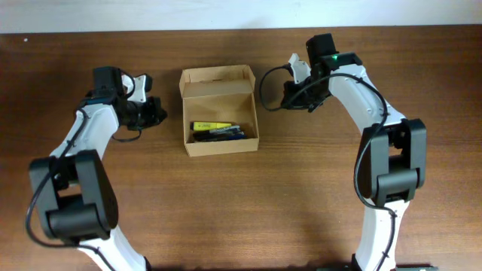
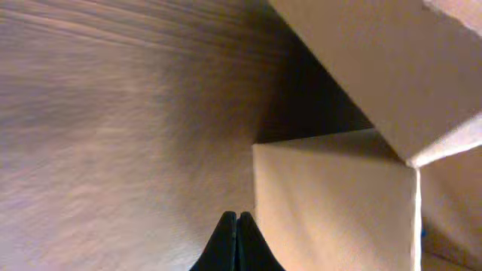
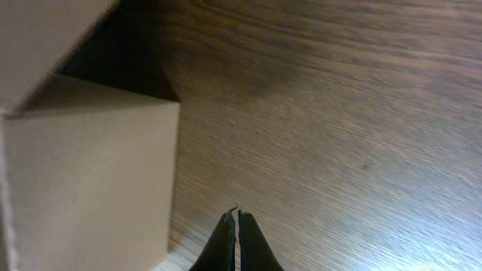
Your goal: Pack container
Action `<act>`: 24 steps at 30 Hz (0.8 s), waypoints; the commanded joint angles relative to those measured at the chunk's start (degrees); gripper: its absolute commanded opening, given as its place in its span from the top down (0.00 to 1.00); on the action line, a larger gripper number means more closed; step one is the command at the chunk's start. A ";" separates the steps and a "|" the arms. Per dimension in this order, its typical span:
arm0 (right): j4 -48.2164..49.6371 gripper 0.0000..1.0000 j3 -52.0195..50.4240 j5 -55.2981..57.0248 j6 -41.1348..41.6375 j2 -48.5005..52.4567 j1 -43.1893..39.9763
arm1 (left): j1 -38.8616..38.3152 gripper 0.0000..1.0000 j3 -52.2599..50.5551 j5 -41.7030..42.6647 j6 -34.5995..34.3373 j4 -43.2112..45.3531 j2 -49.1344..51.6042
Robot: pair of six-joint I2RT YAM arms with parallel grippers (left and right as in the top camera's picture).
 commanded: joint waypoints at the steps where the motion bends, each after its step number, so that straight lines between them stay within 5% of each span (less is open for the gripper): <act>1: 1.75 0.96 -0.17 -5.53 2.67 1.88 0.31 | 0.39 0.98 1.16 7.76 -2.54 0.63 5.31; 24: 12.59 0.96 -0.17 -17.59 5.25 8.15 0.44 | -0.26 0.98 1.64 16.79 -12.15 18.86 14.67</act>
